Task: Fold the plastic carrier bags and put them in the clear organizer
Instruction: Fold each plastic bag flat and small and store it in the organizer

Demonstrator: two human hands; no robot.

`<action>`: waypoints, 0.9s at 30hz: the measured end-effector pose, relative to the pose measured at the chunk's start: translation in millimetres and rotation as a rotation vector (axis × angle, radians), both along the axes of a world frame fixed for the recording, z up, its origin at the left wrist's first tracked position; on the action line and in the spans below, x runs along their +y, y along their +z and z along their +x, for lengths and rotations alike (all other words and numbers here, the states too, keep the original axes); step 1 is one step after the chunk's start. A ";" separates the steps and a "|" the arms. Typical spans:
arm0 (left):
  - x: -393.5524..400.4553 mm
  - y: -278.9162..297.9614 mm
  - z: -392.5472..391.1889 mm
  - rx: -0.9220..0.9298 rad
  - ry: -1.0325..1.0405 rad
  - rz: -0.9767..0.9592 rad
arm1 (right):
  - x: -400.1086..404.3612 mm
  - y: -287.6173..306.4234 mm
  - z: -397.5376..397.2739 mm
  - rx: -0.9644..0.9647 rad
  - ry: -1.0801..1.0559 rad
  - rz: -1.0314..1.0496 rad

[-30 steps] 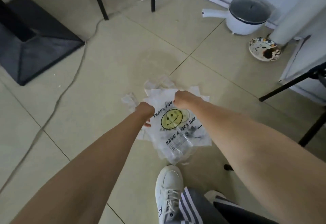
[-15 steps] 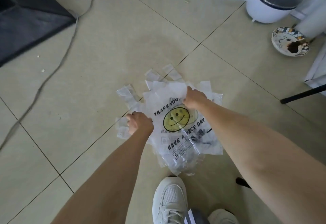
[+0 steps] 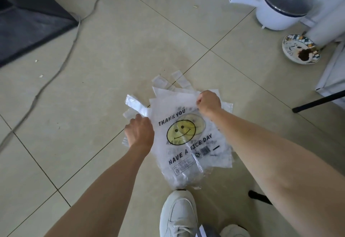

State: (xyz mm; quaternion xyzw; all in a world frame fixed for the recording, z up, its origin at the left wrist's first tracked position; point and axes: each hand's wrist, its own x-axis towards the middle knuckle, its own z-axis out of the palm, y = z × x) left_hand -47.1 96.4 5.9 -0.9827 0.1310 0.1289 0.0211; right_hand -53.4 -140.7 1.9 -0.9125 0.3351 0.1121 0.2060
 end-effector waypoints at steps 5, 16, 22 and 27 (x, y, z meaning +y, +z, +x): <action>4.1 6.8 -2.5 -0.139 0.013 -0.148 | 7.1 -3.1 -12.4 0.158 -0.028 0.071; -29.0 25.7 -15.2 0.078 0.219 -0.941 | -3.8 15.3 -20.3 0.066 -0.178 0.417; -55.8 84.5 -17.1 0.092 0.220 -1.088 | -5.6 67.0 -14.2 -0.129 -0.338 0.665; -61.2 136.3 -18.8 0.099 0.220 -1.146 | -4.3 135.8 -14.4 -0.299 -0.479 0.795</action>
